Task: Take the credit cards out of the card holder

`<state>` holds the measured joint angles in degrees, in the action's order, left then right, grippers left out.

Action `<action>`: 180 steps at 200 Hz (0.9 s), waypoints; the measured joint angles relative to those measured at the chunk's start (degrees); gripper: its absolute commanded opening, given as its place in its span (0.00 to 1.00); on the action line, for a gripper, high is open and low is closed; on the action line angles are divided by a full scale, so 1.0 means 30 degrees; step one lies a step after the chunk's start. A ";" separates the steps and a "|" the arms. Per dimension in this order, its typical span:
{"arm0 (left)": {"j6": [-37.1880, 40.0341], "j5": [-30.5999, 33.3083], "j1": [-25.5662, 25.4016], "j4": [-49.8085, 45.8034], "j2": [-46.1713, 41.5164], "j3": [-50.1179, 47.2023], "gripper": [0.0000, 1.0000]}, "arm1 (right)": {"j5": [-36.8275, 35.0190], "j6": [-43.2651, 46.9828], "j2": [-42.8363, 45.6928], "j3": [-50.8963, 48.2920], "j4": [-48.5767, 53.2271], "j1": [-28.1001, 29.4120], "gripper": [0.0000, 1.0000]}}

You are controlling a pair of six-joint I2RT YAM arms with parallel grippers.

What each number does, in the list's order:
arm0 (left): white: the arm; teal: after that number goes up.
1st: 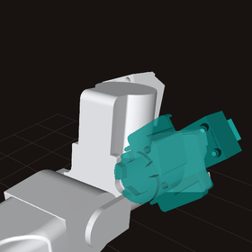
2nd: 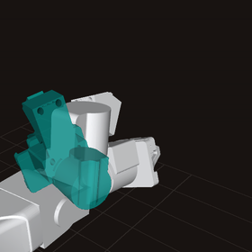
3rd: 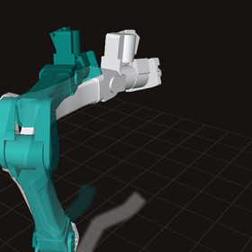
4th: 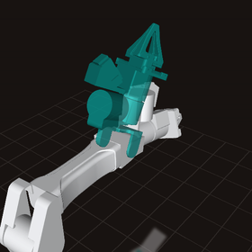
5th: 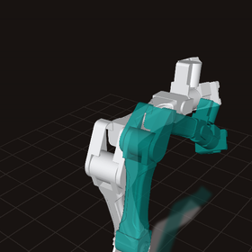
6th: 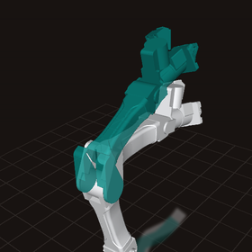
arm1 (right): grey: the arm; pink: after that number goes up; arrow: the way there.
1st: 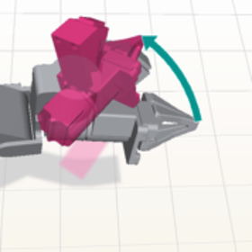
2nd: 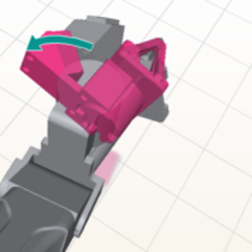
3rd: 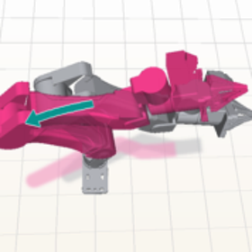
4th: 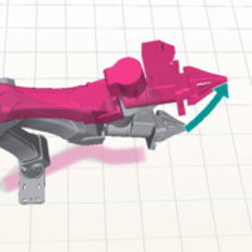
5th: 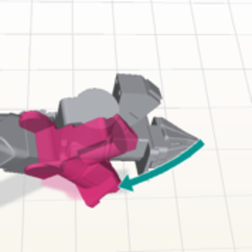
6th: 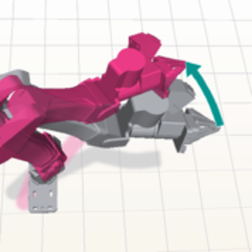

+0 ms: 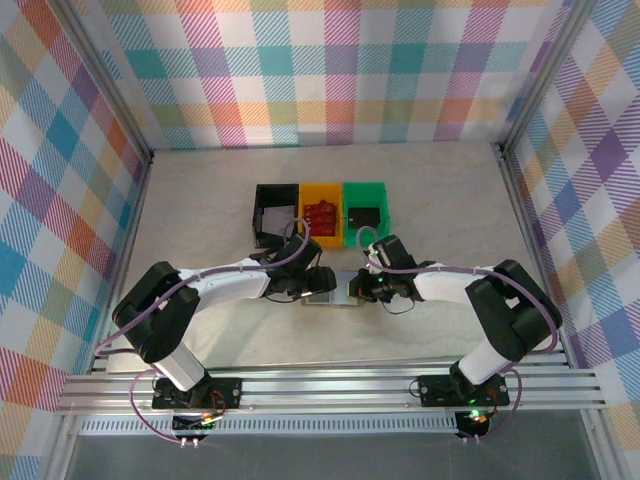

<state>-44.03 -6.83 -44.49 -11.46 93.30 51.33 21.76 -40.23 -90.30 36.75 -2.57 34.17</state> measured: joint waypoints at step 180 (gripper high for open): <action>0.0641 0.0998 -0.0503 -0.1319 0.0758 0.0612 0.61 | 0.0000 0.0000 0.0000 0.0000 0.0000 -0.0007 0.00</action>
<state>-42.11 -3.84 -46.00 -15.42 95.57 53.17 21.76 -40.23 -90.30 36.75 -2.57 34.15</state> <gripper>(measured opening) 0.611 0.038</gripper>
